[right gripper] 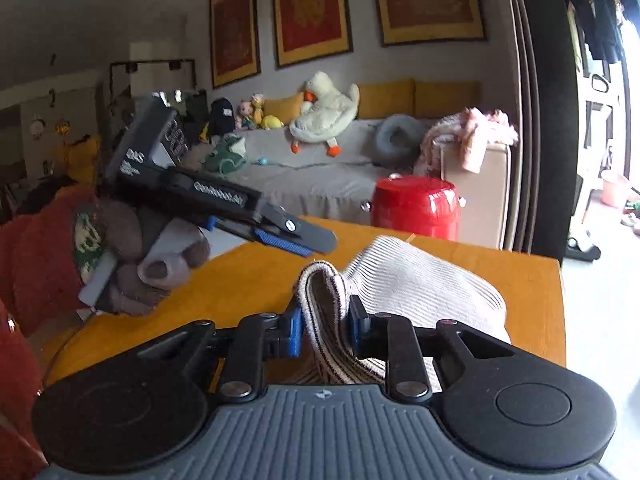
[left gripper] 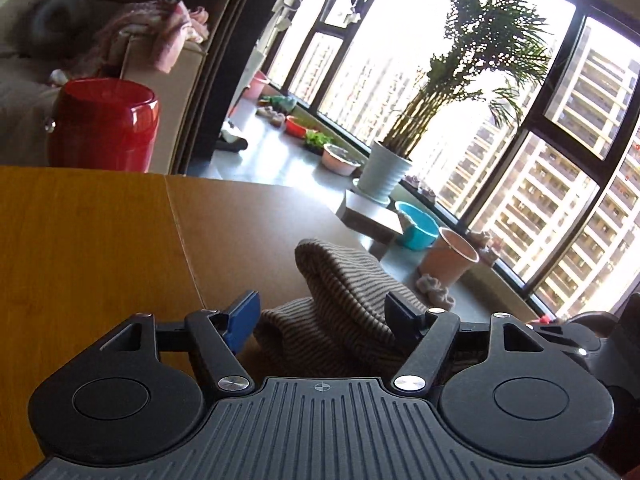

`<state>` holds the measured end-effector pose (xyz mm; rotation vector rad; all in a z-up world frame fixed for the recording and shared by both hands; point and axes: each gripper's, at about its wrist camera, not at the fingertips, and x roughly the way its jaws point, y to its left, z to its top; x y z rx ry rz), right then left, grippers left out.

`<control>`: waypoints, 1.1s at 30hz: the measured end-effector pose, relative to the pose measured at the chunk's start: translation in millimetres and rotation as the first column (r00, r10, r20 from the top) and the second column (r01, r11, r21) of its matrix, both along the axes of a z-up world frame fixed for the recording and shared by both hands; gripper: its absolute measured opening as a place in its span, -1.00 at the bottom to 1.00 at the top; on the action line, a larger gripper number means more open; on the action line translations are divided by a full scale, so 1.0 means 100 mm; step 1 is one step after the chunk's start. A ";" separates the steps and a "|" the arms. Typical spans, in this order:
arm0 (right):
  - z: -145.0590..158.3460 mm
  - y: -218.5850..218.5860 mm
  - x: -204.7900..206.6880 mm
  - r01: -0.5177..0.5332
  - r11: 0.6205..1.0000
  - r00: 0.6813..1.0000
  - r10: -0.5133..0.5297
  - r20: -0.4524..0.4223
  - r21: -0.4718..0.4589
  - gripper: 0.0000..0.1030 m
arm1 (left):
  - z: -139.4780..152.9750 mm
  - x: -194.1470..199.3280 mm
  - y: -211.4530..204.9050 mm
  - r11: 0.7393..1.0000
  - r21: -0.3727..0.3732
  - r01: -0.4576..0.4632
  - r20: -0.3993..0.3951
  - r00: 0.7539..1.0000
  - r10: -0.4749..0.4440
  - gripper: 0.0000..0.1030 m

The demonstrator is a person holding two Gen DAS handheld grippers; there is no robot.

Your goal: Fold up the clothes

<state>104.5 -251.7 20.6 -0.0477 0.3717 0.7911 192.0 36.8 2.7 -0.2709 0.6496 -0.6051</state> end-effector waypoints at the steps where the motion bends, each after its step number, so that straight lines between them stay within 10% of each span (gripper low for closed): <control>1: 0.01 0.03 -0.01 -0.025 1.000 1.000 0.025 0.010 -0.005 -0.70 | 0.02 -0.01 0.01 1.000 0.004 -0.004 0.004 1.000 0.003 0.46; 11: -0.43 0.42 -0.20 -0.096 0.972 0.995 0.091 -0.034 -0.216 -0.67 | 0.29 -0.10 -0.18 0.998 -0.022 0.064 0.082 0.995 -0.062 0.48; 17: -0.43 0.44 -0.37 -0.092 0.958 0.996 0.094 -0.005 -0.271 -0.55 | -0.15 -0.03 -0.58 0.989 0.030 0.143 -0.006 0.990 -0.143 0.42; 23: -0.31 -0.10 -0.04 0.033 0.996 0.989 -0.045 -0.140 -0.087 0.43 | -0.45 -0.11 -0.55 0.988 0.105 0.113 0.029 0.993 -0.117 0.36; 33: -0.39 -0.86 0.79 0.350 0.929 0.853 -0.261 -0.451 0.124 0.50 | -0.55 -0.20 -0.47 0.993 0.059 0.099 0.073 0.992 -0.103 0.38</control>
